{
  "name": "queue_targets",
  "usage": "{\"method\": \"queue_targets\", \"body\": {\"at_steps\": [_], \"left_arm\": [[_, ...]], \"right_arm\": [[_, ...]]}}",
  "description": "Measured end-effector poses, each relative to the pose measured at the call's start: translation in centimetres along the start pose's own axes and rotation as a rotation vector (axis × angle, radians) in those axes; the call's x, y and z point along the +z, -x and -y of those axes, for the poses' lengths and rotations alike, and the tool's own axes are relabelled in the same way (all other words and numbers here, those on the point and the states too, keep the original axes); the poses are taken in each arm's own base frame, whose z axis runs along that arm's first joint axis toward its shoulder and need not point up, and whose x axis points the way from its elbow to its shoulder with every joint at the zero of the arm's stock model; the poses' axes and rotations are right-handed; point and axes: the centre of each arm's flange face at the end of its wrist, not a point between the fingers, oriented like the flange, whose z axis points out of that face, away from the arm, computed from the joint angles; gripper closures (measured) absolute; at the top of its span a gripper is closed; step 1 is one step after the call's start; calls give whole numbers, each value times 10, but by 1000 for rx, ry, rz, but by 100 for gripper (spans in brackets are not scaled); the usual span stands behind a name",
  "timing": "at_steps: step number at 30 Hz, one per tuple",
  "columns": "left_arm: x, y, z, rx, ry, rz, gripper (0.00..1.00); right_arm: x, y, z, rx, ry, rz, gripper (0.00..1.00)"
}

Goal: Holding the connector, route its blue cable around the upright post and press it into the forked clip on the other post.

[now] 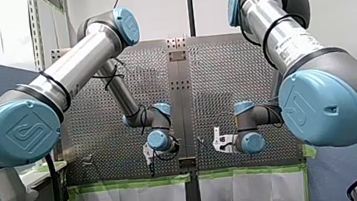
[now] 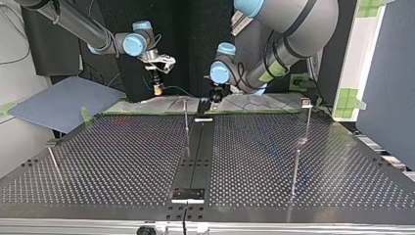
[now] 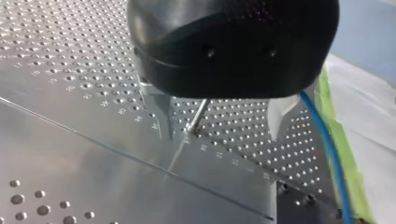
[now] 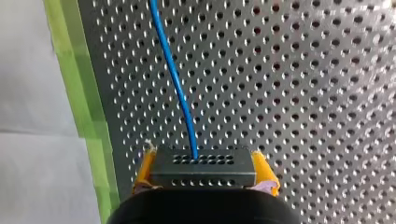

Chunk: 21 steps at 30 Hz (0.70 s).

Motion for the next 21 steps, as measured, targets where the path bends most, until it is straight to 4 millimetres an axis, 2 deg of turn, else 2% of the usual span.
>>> {"method": "queue_targets", "body": {"at_steps": [11, 21], "left_arm": [[-10, -7, -3, 65, 71, -8, 2], [-14, -12, 17, 65, 19, 41, 2]], "right_arm": [[2, -1, 6, 3, -60, 0, 100], [1, 0, 10, 4, -83, 3, 100]]}}
